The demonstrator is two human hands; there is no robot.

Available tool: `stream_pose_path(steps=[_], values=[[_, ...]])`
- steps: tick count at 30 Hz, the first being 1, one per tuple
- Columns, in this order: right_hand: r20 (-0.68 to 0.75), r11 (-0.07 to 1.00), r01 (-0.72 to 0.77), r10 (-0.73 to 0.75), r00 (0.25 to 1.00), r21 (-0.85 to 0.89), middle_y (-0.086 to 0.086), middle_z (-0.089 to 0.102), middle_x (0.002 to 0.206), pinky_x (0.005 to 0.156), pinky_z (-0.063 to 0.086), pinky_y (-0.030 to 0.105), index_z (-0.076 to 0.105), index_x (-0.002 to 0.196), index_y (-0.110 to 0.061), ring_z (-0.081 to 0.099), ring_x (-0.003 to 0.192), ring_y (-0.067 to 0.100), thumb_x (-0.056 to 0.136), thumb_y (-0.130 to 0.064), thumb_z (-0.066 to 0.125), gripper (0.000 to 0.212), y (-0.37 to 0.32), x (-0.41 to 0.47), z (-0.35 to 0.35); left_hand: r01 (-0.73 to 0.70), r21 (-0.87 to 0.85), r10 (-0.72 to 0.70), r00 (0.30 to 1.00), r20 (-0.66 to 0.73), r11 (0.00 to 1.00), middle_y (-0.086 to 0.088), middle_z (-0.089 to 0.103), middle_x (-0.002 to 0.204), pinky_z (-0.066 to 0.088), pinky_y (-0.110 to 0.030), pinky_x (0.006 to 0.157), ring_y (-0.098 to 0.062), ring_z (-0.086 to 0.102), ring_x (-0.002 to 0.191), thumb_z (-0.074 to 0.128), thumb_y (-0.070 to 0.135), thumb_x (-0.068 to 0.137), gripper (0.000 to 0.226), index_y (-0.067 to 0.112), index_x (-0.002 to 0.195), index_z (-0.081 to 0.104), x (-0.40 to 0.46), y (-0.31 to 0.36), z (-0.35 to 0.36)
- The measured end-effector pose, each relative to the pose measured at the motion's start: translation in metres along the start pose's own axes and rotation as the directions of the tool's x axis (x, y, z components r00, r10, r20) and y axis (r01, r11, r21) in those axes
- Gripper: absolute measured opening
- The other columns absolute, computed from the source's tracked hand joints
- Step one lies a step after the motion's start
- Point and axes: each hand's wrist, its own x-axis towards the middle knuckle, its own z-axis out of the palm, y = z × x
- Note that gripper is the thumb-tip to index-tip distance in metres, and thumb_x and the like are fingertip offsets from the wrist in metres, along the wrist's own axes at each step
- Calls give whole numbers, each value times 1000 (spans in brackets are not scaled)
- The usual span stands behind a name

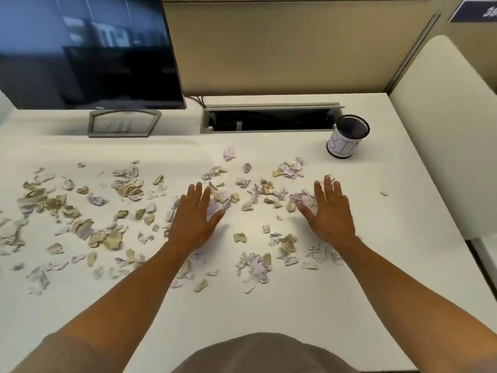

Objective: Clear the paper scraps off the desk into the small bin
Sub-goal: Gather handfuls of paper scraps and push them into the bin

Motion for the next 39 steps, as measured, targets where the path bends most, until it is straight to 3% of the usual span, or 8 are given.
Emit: stream_pose_path(steps=[4,9,18,23,27,33,37,39], values=[[100,990,-140,136,986,29,7,-9,161,117,12,52,5,153,-22,-6,148,32,87,-74,25,86,3,7,11,179,-63,-176,983,51,982,-8,-3,162,2,-41,120,-26,-4,149,31,63,93,79,19,154,8,6,-1,11],[216,979,-189,169,962,75,12,-9,160,118,7,54,4,153,-21,-4,148,34,86,-74,24,87,-8,22,20,220,-108,-208,971,116,970,-14,3,161,10,-43,120,-31,3,148,32,64,92,80,18,154,9,21,7,23],[211,987,46,-78,974,152,10,4,161,119,8,44,24,150,-30,0,148,33,95,-49,47,63,-42,22,28,-1,-101,10,996,88,995,-10,29,155,28,-47,113,-32,27,142,44,66,88,70,29,146,35,37,36,38],[167,984,93,-118,979,151,12,24,157,109,35,44,47,139,-21,22,144,29,99,-24,48,41,-50,18,30,-167,-47,169,985,33,985,-10,57,132,48,-43,93,-35,52,119,70,39,81,41,25,119,66,36,42,39],[135,985,97,-116,984,142,3,50,136,83,42,18,58,123,-16,47,126,23,96,-21,47,30,-50,14,31,-239,-92,237,971,-29,967,-10,68,101,53,-43,78,-35,61,97,70,10,80,15,15,94,73,36,38,45],[85,987,144,-139,987,-66,7,61,107,69,44,31,67,105,-12,56,103,25,91,-6,51,22,-56,9,27,-194,-83,204,970,135,977,-8,65,97,49,-40,75,-29,54,95,75,6,67,32,12,99,73,29,44,32],[91,998,9,-14,996,55,10,68,94,67,42,28,71,92,-11,64,90,28,87,-6,52,20,-57,7,23,-111,-174,133,984,118,978,-7,67,98,43,-28,70,-25,59,90,68,-2,76,23,11,94,74,29,52,25],[87,984,-53,38,996,170,9,71,86,65,44,29,73,84,-11,66,83,27,86,-8,55,18,-55,3,20,-61,-209,84,991,106,976,-10,69,97,47,-33,75,-28,62,91,59,-3,82,22,10,92,74,31,50,26]])
